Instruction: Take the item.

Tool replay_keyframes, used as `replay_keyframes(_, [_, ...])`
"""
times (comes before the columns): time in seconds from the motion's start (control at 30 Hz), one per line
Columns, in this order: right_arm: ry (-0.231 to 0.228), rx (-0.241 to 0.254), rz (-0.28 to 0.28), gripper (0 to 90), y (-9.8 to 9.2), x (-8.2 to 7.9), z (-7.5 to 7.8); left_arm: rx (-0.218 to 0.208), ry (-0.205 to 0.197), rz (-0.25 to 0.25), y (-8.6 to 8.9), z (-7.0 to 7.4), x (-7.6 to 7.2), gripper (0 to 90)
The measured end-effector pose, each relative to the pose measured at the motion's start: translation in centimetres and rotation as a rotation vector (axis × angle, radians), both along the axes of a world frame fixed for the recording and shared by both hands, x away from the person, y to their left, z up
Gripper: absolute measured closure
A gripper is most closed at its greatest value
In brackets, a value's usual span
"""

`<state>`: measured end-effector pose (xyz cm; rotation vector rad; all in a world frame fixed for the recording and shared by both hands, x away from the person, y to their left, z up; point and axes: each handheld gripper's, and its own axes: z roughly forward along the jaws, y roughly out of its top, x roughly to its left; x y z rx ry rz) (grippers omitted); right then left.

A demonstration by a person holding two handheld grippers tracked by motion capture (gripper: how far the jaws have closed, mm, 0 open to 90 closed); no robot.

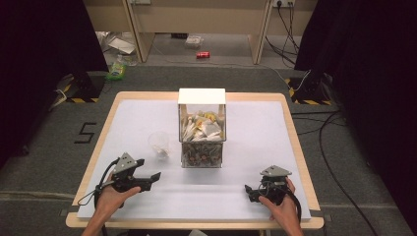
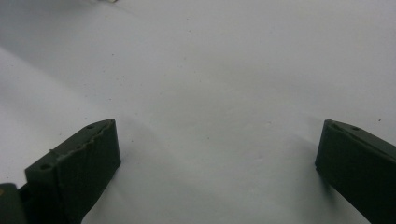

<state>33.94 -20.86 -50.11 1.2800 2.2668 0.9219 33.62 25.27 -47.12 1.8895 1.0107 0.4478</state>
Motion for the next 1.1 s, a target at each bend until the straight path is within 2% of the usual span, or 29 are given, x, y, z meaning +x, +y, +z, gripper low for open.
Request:
replay_keyframes(0.6, [-0.001,-0.001,0.002,0.5,0.0,0.0,0.0,0.033,0.017,0.01,0.7,-1.7,-1.1,15.1])
replay_keyframes(1.0, [0.0,0.0,0.0,0.5,0.0,0.0,0.0,0.094,0.021,0.019,1.2,-2.7,-2.3,15.2])
replay_keyframes(1.1, [-0.002,-0.001,0.001,0.5,0.0,0.0,0.0,0.097,0.029,0.016,1.3,-2.8,-2.6,15.2])
